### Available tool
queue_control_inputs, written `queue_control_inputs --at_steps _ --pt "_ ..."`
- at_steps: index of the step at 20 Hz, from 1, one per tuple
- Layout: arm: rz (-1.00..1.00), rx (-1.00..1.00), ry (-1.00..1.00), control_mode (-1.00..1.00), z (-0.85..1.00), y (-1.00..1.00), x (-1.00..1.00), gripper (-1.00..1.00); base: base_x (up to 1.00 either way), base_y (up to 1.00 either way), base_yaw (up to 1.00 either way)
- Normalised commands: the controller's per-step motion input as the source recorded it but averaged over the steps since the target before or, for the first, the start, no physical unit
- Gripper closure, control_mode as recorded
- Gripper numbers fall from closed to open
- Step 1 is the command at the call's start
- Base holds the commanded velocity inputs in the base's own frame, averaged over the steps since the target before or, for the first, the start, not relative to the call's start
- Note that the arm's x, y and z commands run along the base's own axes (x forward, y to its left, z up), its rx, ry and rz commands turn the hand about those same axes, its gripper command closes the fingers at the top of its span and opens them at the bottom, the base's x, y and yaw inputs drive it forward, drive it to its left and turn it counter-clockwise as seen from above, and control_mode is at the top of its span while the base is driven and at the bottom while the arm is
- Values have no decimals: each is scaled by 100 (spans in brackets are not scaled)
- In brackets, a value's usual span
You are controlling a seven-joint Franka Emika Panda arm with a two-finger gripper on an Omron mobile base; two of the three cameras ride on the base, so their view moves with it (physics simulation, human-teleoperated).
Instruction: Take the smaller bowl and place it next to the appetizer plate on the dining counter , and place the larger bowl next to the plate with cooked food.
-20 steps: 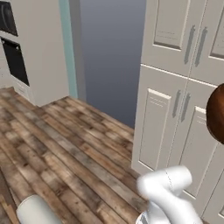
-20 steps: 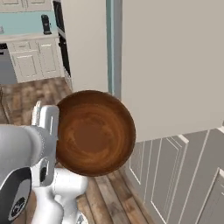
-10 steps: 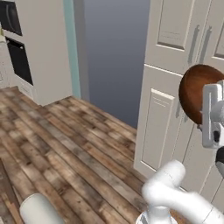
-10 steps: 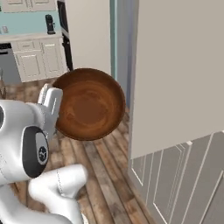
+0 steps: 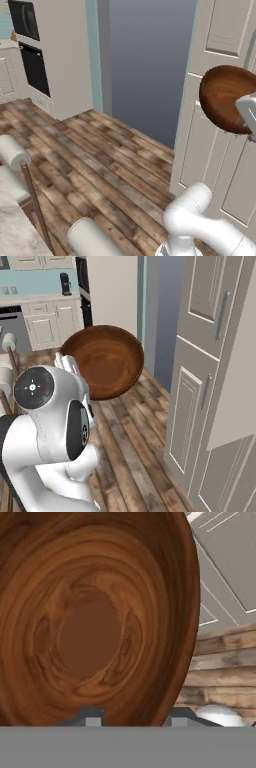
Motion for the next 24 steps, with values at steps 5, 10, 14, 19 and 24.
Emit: queue_control_inputs --at_steps 5,10,14,19,24 --pt "0 0 0 100 0 0 0 100 47 78 0" --pt "0 0 0 100 0 0 0 100 88 39 4" --pt "0 0 0 100 0 0 0 100 100 39 9" --pt "0 0 0 100 0 0 0 100 100 35 25" --pt "0 0 0 100 0 0 0 100 100 18 38"
